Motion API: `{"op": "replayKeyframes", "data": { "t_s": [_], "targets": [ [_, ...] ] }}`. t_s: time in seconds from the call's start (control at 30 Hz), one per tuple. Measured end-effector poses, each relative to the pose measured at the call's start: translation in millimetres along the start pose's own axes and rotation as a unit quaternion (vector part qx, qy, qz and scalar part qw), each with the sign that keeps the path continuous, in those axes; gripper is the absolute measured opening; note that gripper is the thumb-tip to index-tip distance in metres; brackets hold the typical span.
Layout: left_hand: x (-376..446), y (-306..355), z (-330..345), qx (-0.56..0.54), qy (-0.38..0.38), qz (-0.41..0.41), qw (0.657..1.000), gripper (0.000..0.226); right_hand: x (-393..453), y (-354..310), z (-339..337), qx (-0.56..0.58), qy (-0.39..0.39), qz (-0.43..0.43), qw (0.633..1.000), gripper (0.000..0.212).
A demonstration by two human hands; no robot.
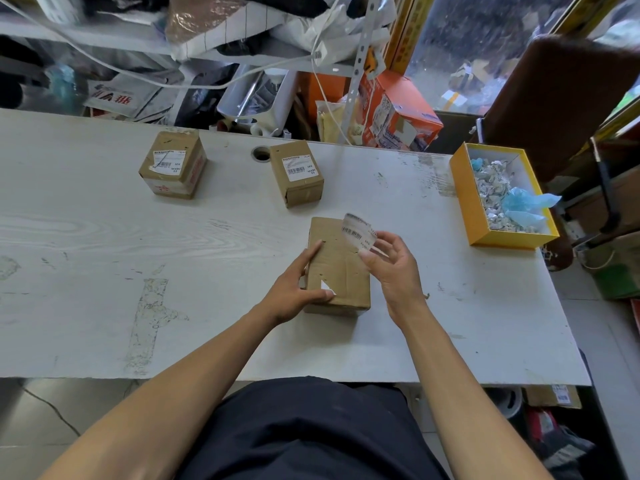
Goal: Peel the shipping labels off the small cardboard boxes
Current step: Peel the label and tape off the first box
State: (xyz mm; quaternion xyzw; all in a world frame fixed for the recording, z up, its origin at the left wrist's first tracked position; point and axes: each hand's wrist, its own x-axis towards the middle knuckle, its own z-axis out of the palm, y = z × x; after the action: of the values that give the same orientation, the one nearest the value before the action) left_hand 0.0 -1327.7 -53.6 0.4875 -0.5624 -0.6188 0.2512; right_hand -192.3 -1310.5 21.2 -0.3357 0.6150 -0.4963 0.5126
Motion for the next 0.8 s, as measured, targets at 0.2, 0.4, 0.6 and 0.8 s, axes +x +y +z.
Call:
{"op": "replayKeyframes", "data": {
  "t_s": [0.2, 0.4, 0.6, 0.8],
  "targets": [
    [-0.4, 4.2, 1.2, -0.063, -0.004, -0.017, 0.998, 0.092, -6.2, 6.8, 5.9, -0.236, -0.006, -0.095, 0.967, 0.091],
    [4.1, 6.7, -3.2, -0.122, -0.047, -0.056, 0.99, 0.092, -9.4, 16.0, 5.4, -0.422, -0.122, -0.145, 0.887, 0.131],
    [11.1, 12.4, -13.0, -0.096, -0.093, -0.076, 0.988, 0.082, 3.2, 24.0, -1.8, -0.534, -0.176, -0.131, 0.817, 0.138],
    [21.2, 18.1, -20.8, -0.019, -0.093, -0.059, 0.994, 0.076, 14.6, 18.3, -10.0, -0.569, -0.185, -0.108, 0.794, 0.139]
  ]
}}
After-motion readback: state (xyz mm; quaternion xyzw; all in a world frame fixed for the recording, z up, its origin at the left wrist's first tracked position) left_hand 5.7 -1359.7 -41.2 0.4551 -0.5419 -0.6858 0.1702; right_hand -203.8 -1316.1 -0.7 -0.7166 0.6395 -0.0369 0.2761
